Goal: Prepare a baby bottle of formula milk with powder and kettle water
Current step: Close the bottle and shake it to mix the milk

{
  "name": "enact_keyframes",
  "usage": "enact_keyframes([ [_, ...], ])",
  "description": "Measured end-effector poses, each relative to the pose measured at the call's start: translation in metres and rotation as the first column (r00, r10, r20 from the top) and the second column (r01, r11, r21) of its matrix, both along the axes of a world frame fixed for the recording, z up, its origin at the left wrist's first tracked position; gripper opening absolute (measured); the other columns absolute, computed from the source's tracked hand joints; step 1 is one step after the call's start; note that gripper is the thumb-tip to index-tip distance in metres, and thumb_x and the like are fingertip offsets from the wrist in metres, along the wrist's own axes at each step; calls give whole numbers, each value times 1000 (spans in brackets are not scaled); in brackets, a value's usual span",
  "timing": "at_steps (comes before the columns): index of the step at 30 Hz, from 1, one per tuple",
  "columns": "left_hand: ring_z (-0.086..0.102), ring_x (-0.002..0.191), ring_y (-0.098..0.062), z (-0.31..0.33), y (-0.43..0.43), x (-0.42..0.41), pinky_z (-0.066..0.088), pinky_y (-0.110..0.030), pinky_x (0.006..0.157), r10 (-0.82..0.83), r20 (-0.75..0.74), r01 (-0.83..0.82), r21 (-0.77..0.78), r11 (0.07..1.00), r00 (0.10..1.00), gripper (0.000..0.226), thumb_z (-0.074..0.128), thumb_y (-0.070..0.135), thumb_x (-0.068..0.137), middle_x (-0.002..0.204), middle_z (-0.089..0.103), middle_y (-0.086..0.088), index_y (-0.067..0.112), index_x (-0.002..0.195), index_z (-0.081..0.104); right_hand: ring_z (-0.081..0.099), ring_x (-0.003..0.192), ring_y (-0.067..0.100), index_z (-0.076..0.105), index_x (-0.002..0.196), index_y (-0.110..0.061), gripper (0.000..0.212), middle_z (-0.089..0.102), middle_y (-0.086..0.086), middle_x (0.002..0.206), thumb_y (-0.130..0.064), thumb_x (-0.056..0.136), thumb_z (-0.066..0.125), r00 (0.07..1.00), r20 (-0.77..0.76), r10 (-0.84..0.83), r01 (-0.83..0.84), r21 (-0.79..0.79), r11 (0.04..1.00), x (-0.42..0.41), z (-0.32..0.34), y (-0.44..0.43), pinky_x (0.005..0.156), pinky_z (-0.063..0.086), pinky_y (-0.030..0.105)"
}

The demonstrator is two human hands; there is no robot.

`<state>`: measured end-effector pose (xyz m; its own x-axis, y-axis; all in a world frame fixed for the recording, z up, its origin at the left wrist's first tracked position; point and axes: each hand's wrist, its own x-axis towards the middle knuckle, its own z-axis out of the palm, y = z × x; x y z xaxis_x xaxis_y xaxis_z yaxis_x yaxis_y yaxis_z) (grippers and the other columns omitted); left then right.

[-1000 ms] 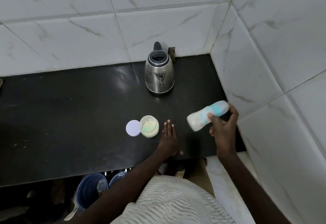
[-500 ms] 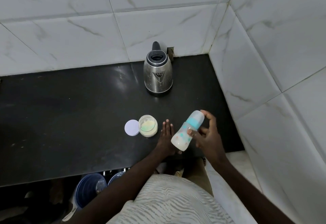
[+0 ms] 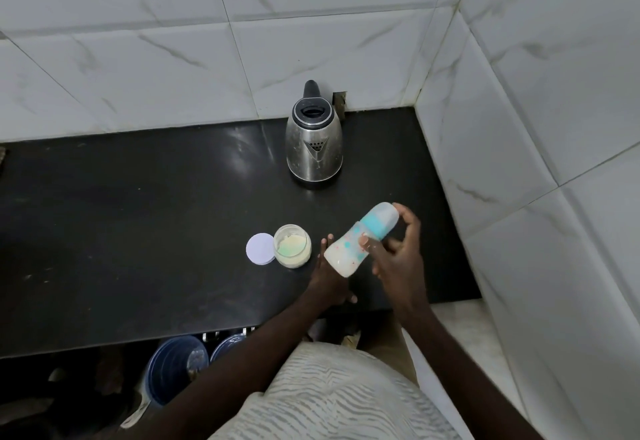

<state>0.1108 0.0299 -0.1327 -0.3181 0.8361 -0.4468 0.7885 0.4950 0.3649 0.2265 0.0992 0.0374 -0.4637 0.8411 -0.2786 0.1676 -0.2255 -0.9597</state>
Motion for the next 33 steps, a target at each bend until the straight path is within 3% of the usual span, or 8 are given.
enact_keyframes([
  [5, -23, 151, -48, 6, 3, 5, -2, -51, 126, 13, -50, -18, -105, 994, 999, 139, 79, 58, 79, 160, -26, -35, -12, 156, -12, 73, 107, 19, 37, 145, -39, 66, 66, 4, 136, -27, 94, 76, 947, -68, -315, 317, 26, 948, -1, 19, 35, 60, 54, 20],
  [11, -24, 152, -48, -3, 4, 0, -4, -53, 127, -25, -59, 20, -80, 997, 998, 142, 82, 63, 72, 163, -25, -31, -5, 160, -7, 73, 106, 17, 35, 149, -37, 73, 67, 1, 130, -20, 92, 77, 999, 8, 41, -42, 32, 999, 13, 8, 19, 62, 56, 20],
  [15, -21, 151, -50, 5, 2, 4, -1, -52, 126, -19, -62, 13, -102, 995, 998, 138, 78, 58, 79, 160, -25, -37, -13, 156, -11, 70, 88, 14, 37, 146, -37, 67, 68, 5, 128, -25, 93, 77, 974, -44, -223, 225, 41, 974, 7, 17, 41, 54, 52, 19],
  [18, -20, 152, -50, 6, 2, 6, 1, -51, 126, -7, -70, 1, -96, 995, 998, 138, 79, 59, 78, 160, -24, -37, -13, 155, -11, 74, 95, 18, 35, 147, -32, 68, 67, -5, 123, -25, 94, 76, 909, -123, -398, 402, 4, 916, 2, 26, 56, 56, 53, 19],
  [21, -19, 151, -51, 2, 1, 4, 2, -53, 128, -20, -76, 12, -104, 995, 997, 138, 79, 60, 78, 160, -23, -37, -13, 156, -10, 70, 81, 8, 37, 147, -32, 65, 69, 7, 125, -21, 95, 74, 976, -54, -213, 213, 5, 977, 6, 18, 41, 52, 50, 17],
  [24, -22, 151, -51, -2, 3, 3, 3, -57, 127, -44, -87, 36, -91, 995, 995, 140, 79, 63, 76, 161, -25, -34, -10, 157, -8, 75, 97, 16, 36, 149, -35, 72, 68, 6, 128, -20, 92, 76, 999, 24, 38, -39, 38, 999, 17, 3, 29, 58, 53, 18],
  [30, -19, 151, -51, 1, 0, 6, 3, -52, 127, -22, -98, 13, -85, 996, 995, 138, 77, 62, 79, 160, -22, -38, -13, 156, -9, 70, 91, 19, 35, 147, -30, 67, 65, 2, 127, -24, 94, 75, 913, -125, -387, 393, 27, 919, 8, 27, 61, 54, 53, 18],
  [33, -19, 151, -51, 0, 1, 4, 2, -53, 127, -31, -92, 22, -99, 995, 995, 139, 78, 62, 77, 160, -23, -38, -13, 156, -9, 64, 76, 12, 37, 147, -30, 64, 67, 6, 124, -20, 95, 74, 950, -88, -301, 304, 33, 952, 5, 27, 50, 50, 49, 18],
])
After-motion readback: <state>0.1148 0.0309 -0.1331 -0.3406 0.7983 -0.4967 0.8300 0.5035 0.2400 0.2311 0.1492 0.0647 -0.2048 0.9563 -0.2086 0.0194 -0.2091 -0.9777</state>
